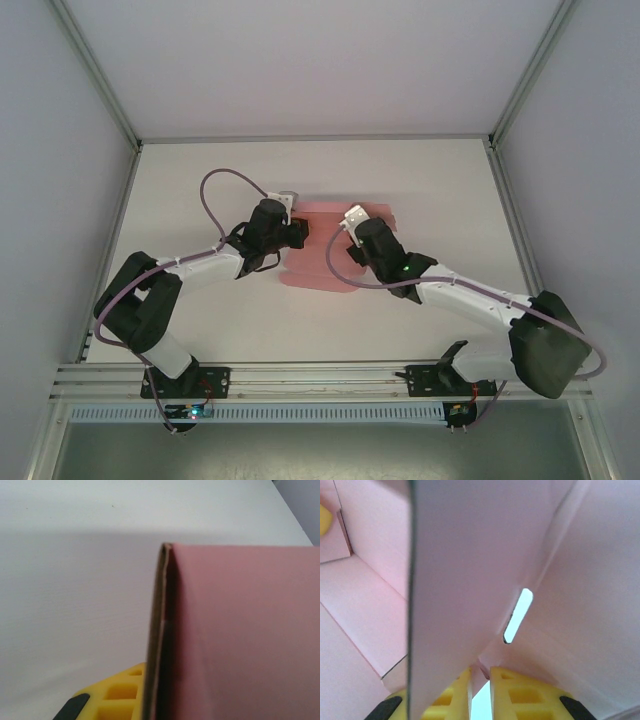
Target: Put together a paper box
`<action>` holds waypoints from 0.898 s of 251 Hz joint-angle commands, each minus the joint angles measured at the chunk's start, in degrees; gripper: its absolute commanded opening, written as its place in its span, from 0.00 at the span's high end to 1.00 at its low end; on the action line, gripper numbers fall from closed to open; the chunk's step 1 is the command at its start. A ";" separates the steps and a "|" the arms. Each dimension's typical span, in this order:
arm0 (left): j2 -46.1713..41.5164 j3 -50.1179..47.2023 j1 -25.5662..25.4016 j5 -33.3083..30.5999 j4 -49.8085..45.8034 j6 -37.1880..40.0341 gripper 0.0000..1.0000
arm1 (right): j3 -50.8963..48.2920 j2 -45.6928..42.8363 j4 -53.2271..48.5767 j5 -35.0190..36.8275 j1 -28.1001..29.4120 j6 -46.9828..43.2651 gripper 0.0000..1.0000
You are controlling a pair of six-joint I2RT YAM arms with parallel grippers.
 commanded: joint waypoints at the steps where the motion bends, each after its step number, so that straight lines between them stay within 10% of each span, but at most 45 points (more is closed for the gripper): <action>1: -2.60 0.80 -1.49 3.71 3.96 -1.57 1.00 | -1.24 -5.19 0.15 -3.53 0.96 0.96 0.79; 72: -3.39 -0.47 -0.69 2.92 3.45 -1.88 1.00 | -5.33 -26.11 -5.10 -12.05 -0.98 6.50 0.60; 110: -4.26 -1.60 -0.05 5.01 4.08 -1.14 1.00 | -8.95 -38.00 -6.58 -14.21 -5.88 7.76 0.38; 140: -5.44 -2.66 -0.03 6.96 4.02 0.91 1.00 | -8.37 -43.11 -10.40 -17.88 -13.58 10.14 0.02; 225: -6.86 -3.64 -0.02 8.01 2.56 2.37 1.00 | -4.65 -35.41 -12.13 -34.42 -32.25 12.59 0.02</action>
